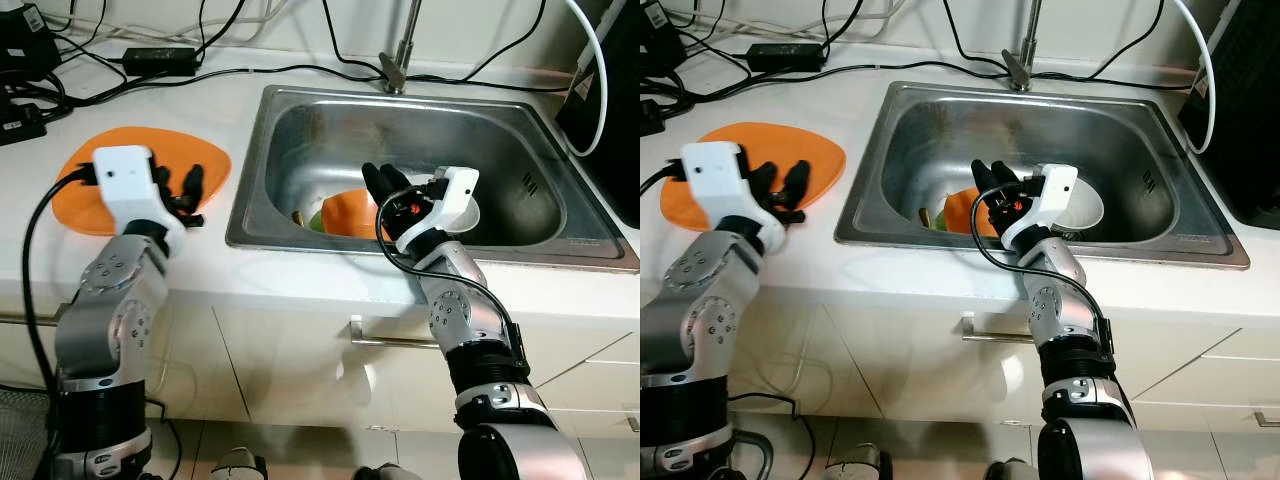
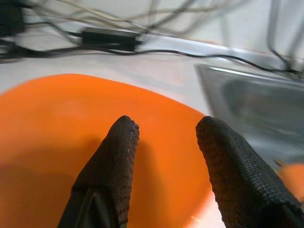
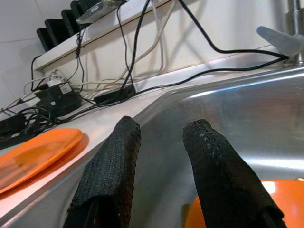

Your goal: Kitchen organization

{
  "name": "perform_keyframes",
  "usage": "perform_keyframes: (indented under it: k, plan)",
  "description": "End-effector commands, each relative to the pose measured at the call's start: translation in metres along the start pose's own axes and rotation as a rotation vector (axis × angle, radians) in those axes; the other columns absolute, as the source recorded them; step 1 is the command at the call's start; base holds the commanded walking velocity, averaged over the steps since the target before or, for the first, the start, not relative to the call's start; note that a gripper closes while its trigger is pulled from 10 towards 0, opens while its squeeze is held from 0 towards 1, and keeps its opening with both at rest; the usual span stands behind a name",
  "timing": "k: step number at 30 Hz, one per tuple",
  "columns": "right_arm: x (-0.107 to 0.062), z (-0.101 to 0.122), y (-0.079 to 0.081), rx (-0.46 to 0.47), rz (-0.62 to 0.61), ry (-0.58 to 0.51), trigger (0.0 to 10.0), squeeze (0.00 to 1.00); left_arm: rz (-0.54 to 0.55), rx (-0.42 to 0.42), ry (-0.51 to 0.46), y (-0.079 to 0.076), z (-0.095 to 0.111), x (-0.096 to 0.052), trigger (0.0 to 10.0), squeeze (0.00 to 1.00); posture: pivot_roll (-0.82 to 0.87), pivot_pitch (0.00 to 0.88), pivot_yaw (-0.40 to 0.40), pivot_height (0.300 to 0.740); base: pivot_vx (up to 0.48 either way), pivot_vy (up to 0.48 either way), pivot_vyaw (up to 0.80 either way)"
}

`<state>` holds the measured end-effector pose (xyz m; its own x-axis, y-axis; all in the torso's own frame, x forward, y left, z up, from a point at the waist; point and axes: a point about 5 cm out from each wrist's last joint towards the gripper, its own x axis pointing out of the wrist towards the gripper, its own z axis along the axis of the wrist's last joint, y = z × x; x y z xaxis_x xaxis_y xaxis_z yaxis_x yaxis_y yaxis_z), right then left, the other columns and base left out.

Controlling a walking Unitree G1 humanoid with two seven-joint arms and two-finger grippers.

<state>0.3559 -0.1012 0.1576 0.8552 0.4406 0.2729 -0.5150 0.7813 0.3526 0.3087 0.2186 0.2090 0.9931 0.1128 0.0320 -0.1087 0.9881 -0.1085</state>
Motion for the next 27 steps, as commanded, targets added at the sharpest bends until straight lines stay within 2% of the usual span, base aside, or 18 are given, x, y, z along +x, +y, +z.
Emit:
perform_keyframes:
  k: [1, 2, 3, 4, 8, 13, 16, 21, 27]
  plan:
    - [-0.005, -0.01, 0.0, 0.023, -0.008, 0.043, 10.0, 0.0, 0.077, -0.003, 0.0, 0.012, 0.003, -0.001, 10.0, 0.0, 0.12, 0.096, -0.044, 0.718, 0.0, 0.0, 0.0]
    - [-0.006, -0.011, 0.0, 0.026, -0.008, 0.046, 10.0, 0.0, 0.108, -0.014, -0.001, 0.018, 0.003, -0.002, 10.0, 0.0, 0.12, 0.096, -0.045, 0.718, 0.0, 0.0, 0.0]
    - [-0.006, -0.013, 0.001, 0.022, -0.007, 0.056, 10.0, 0.0, 0.171, -0.038, -0.006, 0.03, 0.005, -0.004, 10.0, 0.42, 0.12, 0.096, -0.045, 0.718, 0.0, 0.0, 0.0]
    - [-0.006, -0.013, 0.002, 0.022, -0.007, 0.057, 10.0, 0.0, 0.194, -0.053, -0.016, 0.035, 0.008, -0.006, 10.0, 1.0, 0.12, 0.099, -0.046, 0.718, 0.0, 0.0, 0.0]
    - [-0.006, -0.013, 0.001, 0.024, -0.008, 0.059, 10.0, 0.0, 0.232, -0.069, -0.033, 0.044, 0.016, -0.011, 10.0, 1.0, 0.13, 0.099, -0.047, 0.718, 0.0, 0.0, 0.0]
    - [-0.006, -0.012, 0.0, 0.023, -0.01, 0.066, 10.0, 0.0, 0.306, -0.09, -0.001, 0.059, 0.022, -0.024, 10.0, 1.0, 0.13, 0.101, -0.05, 0.718, 0.0, 0.0, 0.0]
    - [-0.006, -0.011, -0.002, 0.018, -0.011, 0.069, 10.0, 0.0, 0.34, -0.132, 0.016, 0.069, 0.024, -0.03, 10.0, 1.0, 0.13, 0.105, -0.054, 0.718, 0.0, 0.0, 0.0]
    - [-0.006, -0.009, -0.004, 0.013, -0.015, 0.071, 10.0, 0.0, 0.364, -0.192, 0.08, 0.074, 0.023, -0.036, 10.0, 1.0, 0.14, 0.103, -0.056, 0.718, 0.0, 0.0, 0.0]
    - [-0.006, -0.01, -0.005, 0.008, -0.016, 0.079, 10.0, 0.0, 0.342, -0.225, 0.178, 0.072, 0.013, -0.039, 10.0, 1.0, 0.14, 0.098, -0.057, 0.718, 0.0, 0.0, 0.0]
